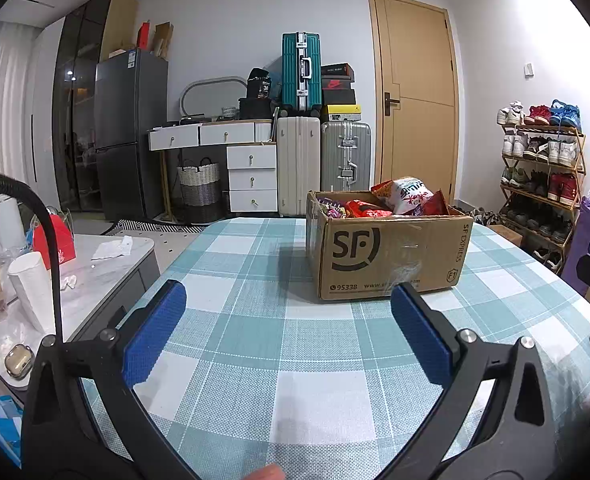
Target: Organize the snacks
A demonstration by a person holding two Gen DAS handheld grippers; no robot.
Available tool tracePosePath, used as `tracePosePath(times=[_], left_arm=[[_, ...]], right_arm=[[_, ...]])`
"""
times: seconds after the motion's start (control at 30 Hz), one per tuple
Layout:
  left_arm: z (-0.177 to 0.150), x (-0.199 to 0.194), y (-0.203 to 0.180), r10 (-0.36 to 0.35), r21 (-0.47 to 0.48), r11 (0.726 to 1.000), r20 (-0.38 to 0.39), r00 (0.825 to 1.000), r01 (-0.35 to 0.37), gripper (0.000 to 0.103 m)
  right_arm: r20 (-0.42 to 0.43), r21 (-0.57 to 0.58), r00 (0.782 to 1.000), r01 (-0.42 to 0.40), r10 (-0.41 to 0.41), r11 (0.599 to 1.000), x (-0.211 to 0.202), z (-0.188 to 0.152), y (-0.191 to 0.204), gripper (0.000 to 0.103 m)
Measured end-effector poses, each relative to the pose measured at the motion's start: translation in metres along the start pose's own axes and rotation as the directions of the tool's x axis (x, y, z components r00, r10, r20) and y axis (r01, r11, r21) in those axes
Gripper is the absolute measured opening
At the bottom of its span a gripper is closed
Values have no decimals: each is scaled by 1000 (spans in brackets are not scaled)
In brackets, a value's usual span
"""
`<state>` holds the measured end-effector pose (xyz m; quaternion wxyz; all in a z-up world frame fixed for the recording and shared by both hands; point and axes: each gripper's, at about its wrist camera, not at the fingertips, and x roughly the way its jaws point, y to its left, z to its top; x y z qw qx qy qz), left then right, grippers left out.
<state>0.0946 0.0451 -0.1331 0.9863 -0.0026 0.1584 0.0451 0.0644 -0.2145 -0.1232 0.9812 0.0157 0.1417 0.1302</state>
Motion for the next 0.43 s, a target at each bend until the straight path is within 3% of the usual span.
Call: tracePosePath(times=[0.43], left_arm=[[-2, 4, -2, 11, -1, 1000, -9, 1000, -11, 102]], right_arm=[[0, 1, 1000, 2, -2, 1000, 0, 0, 0, 103]])
